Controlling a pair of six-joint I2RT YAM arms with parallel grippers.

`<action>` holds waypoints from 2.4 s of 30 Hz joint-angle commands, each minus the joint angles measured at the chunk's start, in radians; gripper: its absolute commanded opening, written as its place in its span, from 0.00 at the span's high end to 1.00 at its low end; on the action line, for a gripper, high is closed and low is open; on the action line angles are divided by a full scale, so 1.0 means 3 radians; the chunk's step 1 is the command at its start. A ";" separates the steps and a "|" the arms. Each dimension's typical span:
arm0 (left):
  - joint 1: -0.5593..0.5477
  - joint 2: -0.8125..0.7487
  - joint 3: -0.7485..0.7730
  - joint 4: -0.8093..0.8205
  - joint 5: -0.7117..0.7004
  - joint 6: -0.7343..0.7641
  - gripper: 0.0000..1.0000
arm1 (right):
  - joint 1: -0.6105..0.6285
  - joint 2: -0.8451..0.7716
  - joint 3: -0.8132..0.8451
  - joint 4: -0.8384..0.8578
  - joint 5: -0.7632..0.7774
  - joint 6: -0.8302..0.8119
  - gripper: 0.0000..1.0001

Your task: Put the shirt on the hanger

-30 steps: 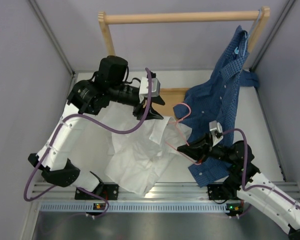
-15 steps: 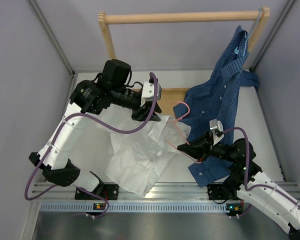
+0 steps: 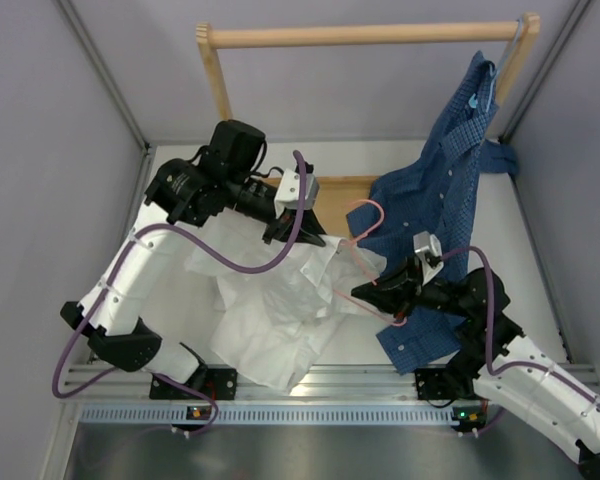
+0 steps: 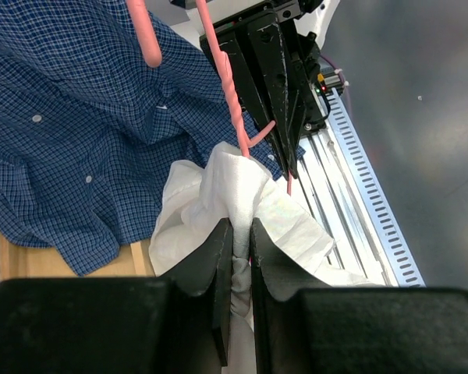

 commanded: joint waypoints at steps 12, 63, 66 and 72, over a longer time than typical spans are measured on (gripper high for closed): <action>-0.0073 0.0258 0.0179 -0.0028 0.0338 0.0019 0.92 | 0.0118 0.0325 0.0381 0.0474 -0.0204 -0.0075 1.00; -0.0211 0.0269 -0.0086 0.0278 0.0114 -0.0308 1.00 | 0.0235 0.0224 0.0508 -0.0321 0.0474 -0.0509 0.10; -0.0206 0.0090 -0.0357 0.0758 -0.0438 -0.0763 1.00 | 0.0235 -0.0001 0.0575 -0.0863 0.0959 -0.0673 0.01; -0.0206 -0.0518 -0.0843 0.1275 -0.1389 -0.1239 1.00 | 0.0230 -0.0354 0.0789 -0.1816 0.2032 -0.0760 0.01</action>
